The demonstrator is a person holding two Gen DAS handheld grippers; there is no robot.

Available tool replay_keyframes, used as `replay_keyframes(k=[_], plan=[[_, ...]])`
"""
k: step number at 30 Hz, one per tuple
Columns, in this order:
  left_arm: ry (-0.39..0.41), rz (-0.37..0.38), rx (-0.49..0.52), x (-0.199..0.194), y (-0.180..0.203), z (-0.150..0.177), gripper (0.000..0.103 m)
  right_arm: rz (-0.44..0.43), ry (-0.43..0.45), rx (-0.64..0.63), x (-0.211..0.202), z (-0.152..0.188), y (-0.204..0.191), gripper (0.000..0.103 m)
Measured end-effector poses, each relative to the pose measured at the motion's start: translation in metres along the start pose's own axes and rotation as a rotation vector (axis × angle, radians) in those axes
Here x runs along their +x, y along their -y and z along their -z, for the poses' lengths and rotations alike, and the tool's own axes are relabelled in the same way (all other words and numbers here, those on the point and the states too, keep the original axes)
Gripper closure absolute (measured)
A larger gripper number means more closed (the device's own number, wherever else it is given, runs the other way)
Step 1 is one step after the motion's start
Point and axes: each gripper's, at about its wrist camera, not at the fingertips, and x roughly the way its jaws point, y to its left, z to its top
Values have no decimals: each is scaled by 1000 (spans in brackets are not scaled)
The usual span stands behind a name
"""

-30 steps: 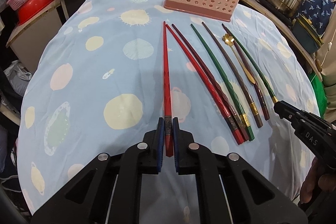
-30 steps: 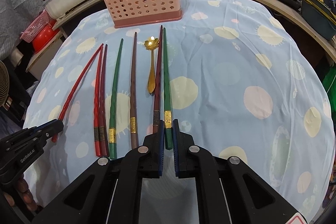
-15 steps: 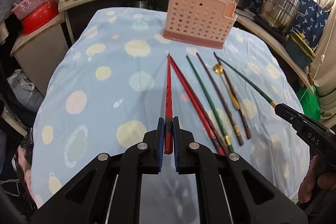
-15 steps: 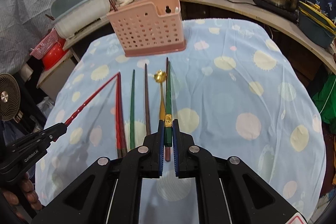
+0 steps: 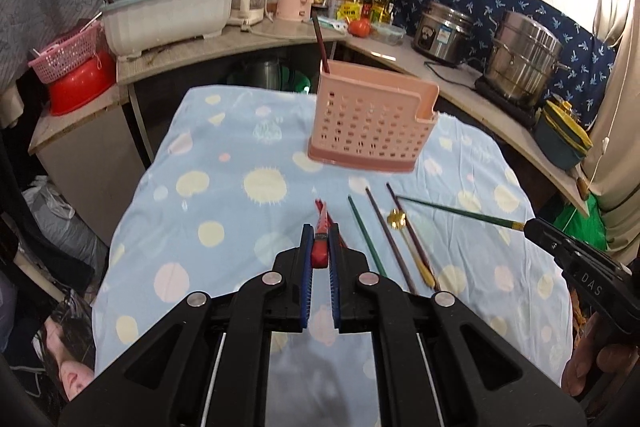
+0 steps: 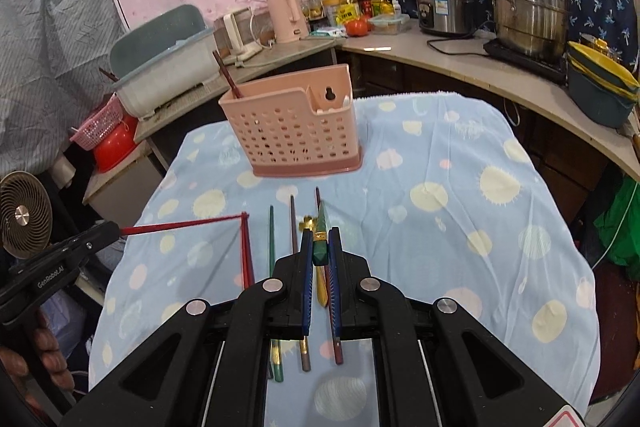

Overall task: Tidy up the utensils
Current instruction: 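Lift the red chopstick into the pink holder while the right gripper lifts the green one in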

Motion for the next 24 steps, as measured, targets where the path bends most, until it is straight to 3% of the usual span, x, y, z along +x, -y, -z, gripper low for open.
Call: replay_keyframes(k=[24], plan=[[162, -8, 66, -9, 15, -108, 96, 17, 160, -12, -7, -99, -4, 96]])
